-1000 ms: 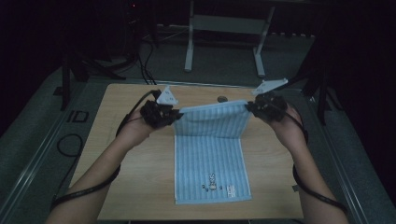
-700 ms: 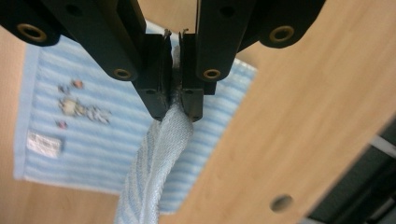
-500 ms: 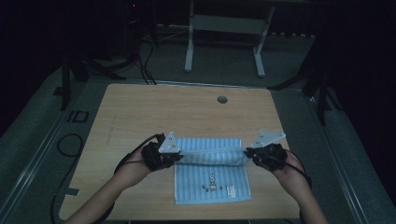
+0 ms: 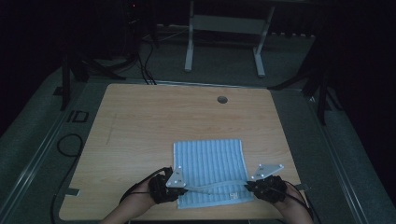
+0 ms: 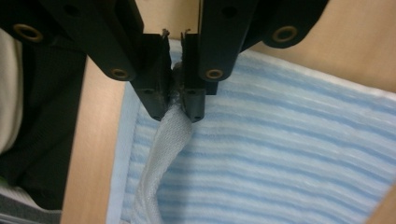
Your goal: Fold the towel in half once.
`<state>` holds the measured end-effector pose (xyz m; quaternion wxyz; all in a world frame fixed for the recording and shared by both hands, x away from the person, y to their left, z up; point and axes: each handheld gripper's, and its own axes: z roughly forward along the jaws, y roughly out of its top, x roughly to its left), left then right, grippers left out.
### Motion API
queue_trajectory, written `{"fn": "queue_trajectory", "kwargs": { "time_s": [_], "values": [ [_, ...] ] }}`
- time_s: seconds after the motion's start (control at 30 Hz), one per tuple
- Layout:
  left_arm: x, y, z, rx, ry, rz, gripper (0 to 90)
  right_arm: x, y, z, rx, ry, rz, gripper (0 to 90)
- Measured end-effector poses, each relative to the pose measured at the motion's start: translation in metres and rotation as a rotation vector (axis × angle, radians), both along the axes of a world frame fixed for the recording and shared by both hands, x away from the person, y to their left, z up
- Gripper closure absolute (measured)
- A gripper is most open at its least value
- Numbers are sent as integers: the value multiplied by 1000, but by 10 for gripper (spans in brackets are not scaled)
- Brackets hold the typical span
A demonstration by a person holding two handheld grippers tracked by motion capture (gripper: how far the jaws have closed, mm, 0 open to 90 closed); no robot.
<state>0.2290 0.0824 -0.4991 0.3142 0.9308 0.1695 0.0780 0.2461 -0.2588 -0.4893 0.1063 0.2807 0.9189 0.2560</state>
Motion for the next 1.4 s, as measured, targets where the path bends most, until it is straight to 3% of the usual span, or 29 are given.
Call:
{"fn": "queue_trajectory", "kwargs": {
  "time_s": [0.1,0.13,0.17,0.27,0.37,0.67,0.87,0.9,0.97,1.23,1.3,1.33,1.4],
  "values": [
    [-6,0,-4,4,43,-11,745,-7,-4,-5,7,26,-6,782],
    [-6,0,-4,4,43,-11,666,-12,-6,-7,13,29,-14,733],
    [-13,0,-5,30,78,-14,557,-18,-11,-6,32,41,-22,692],
    [-14,4,-1,17,88,1,487,-24,-18,0,43,35,-42,636],
    [-8,7,4,14,81,26,464,-19,-24,8,39,20,-68,600],
    [27,15,5,8,85,89,442,24,-12,13,9,-1,-52,536],
    [61,27,1,22,107,177,413,54,-2,16,8,-33,-55,492],
    [61,27,1,22,107,177,398,60,-1,17,10,-35,-56,486],
    [78,35,0,19,124,221,396,72,1,19,4,-40,-63,478],
    [101,48,-6,6,131,267,386,112,4,13,5,-3,-71,395],
    [104,49,-6,6,133,271,387,119,4,11,1,7,-83,368],
    [112,49,-9,17,138,281,387,124,4,9,1,19,-95,345],
    [121,48,-10,13,142,294,386,143,4,6,-5,44,-138,313]
  ]
}}
